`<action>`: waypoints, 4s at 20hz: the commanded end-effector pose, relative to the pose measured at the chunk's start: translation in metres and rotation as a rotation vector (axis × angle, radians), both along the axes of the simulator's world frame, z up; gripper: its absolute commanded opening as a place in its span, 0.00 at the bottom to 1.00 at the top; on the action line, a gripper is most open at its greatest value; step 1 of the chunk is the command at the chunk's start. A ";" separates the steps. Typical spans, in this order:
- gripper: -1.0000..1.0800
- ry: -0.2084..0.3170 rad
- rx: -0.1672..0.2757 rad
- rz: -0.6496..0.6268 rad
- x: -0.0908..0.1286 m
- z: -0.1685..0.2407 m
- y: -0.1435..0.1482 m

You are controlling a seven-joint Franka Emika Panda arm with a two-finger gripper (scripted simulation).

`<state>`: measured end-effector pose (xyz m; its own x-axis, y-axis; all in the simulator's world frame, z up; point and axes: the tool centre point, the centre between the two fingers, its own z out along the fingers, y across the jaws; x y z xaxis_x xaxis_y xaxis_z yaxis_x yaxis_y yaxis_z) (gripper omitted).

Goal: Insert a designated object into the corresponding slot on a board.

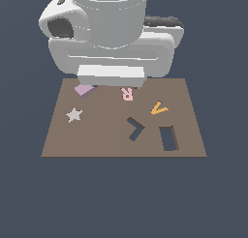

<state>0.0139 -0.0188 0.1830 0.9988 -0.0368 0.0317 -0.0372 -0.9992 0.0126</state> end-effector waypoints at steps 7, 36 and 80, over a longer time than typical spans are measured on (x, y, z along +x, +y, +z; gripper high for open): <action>0.96 0.001 0.001 -0.040 -0.003 -0.007 -0.008; 0.96 0.024 0.024 -0.802 -0.107 -0.132 -0.120; 0.00 0.026 0.022 -0.576 -0.038 -0.150 -0.069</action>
